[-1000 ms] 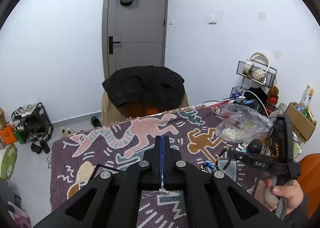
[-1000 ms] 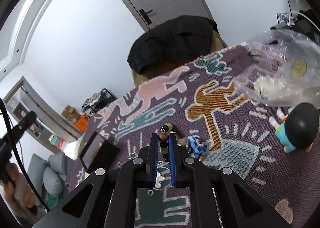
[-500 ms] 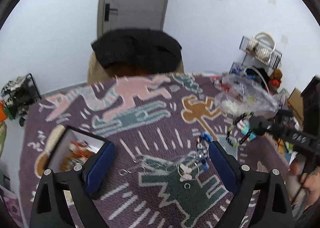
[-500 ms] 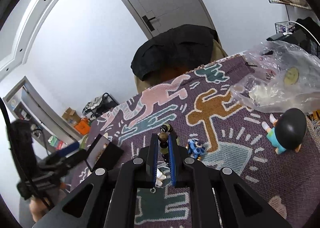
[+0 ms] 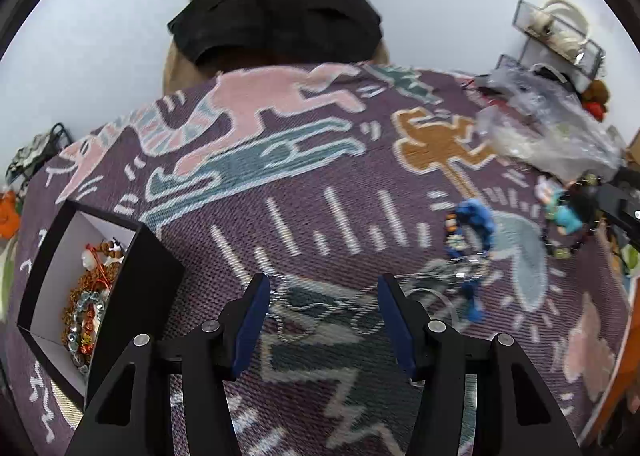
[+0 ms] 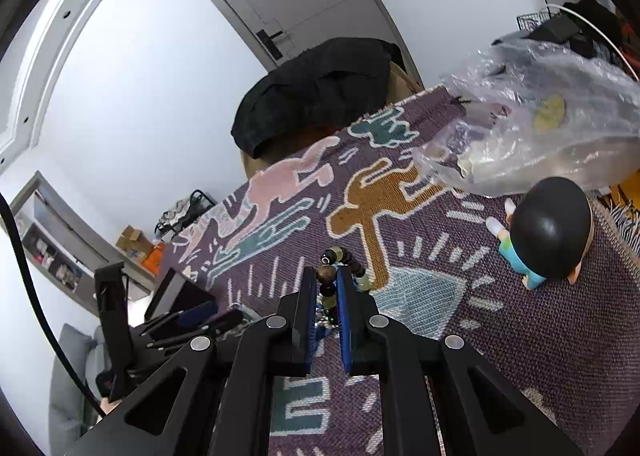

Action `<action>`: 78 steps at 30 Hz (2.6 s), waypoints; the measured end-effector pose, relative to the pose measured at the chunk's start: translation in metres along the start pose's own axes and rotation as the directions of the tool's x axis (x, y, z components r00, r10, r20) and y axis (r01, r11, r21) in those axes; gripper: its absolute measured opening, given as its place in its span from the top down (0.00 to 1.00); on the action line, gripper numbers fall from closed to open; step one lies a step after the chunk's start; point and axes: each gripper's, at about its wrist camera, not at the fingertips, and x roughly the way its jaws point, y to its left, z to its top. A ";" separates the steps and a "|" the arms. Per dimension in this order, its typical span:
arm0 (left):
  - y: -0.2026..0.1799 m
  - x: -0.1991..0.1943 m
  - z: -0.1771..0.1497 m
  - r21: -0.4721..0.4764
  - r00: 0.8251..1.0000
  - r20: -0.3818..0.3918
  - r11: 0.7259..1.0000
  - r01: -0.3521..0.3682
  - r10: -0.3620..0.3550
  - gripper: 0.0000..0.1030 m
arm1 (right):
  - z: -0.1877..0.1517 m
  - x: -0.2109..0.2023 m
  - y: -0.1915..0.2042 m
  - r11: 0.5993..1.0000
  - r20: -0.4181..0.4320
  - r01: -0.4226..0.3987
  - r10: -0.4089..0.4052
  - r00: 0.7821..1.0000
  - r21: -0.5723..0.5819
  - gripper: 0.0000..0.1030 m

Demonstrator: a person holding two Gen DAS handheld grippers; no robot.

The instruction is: Organize jewelry

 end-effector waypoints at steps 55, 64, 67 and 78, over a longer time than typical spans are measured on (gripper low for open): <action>0.015 -0.189 0.075 0.076 0.933 0.358 0.997 -0.009 -0.019 0.96 | 0.026 -0.013 0.076 0.990 0.025 -0.089 0.092 0.995 -0.105 0.89; 0.013 -0.246 0.091 0.090 0.894 0.446 0.993 -0.074 0.026 0.96 | 0.035 -0.021 0.108 0.980 0.038 -0.128 0.135 0.990 -0.151 0.89; 0.017 -0.259 0.094 0.083 0.884 0.466 0.992 -0.096 0.047 0.96 | 0.036 -0.021 0.118 0.976 0.035 -0.139 0.147 0.989 -0.165 0.89; 0.039 -0.314 0.106 0.039 0.830 0.544 0.984 -0.174 0.125 0.96 | 0.034 -0.018 0.142 0.967 0.027 -0.161 0.170 0.985 -0.198 0.89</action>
